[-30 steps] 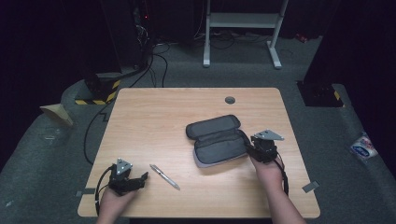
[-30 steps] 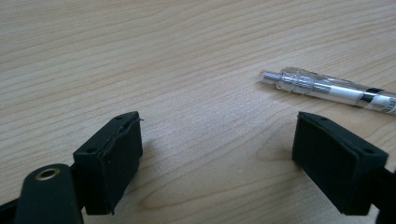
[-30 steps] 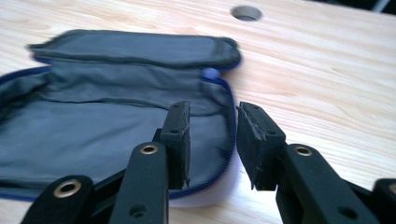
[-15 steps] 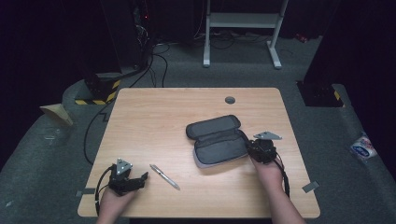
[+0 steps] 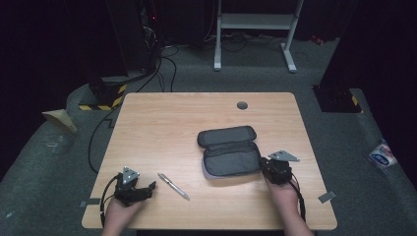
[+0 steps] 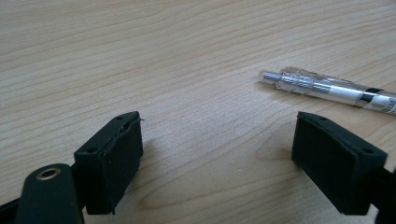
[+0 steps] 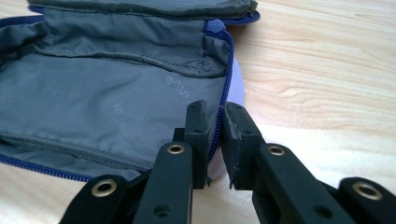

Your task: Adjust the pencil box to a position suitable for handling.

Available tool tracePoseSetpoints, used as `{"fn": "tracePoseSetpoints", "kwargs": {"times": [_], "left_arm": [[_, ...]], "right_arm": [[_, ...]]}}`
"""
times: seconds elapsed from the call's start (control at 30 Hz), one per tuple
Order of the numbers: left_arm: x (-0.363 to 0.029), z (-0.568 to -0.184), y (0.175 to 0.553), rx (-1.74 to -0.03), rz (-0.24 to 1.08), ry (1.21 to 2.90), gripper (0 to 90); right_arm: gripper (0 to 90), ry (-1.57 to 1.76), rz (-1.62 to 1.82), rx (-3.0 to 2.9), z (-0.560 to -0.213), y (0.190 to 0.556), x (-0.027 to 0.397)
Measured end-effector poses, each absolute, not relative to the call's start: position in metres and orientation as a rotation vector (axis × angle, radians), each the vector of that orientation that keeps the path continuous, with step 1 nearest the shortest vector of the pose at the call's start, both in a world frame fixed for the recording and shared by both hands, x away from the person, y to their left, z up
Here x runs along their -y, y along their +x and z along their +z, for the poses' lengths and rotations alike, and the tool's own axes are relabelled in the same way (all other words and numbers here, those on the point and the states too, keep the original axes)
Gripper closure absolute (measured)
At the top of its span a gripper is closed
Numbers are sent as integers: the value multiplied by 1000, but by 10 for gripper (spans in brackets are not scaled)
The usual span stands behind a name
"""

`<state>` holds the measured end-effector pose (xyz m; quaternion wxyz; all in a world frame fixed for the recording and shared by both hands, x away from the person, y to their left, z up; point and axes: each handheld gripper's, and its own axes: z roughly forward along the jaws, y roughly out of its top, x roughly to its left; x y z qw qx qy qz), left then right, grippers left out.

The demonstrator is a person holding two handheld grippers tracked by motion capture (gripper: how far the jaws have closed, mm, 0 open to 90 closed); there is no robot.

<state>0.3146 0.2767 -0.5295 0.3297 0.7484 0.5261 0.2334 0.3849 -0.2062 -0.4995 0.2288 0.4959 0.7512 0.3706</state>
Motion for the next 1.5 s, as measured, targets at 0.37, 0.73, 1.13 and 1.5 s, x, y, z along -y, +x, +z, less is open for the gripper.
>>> {"fn": "tracePoseSetpoints", "kwargs": {"times": [0.37,0.73,1.13,1.5], "left_arm": [[-277,-529,315,-1376,609,1959,166],[-277,-529,315,-1376,609,1959,166],[-277,-529,315,-1376,609,1958,167],[-277,-529,315,-1376,609,1959,167]], "right_arm": [[752,1376,1111,-2069,-502,362,195],[738,1351,1145,-2087,-503,365,173],[736,1324,1120,-2108,-500,373,162],[724,1325,1119,-2111,-500,373,160]]}}
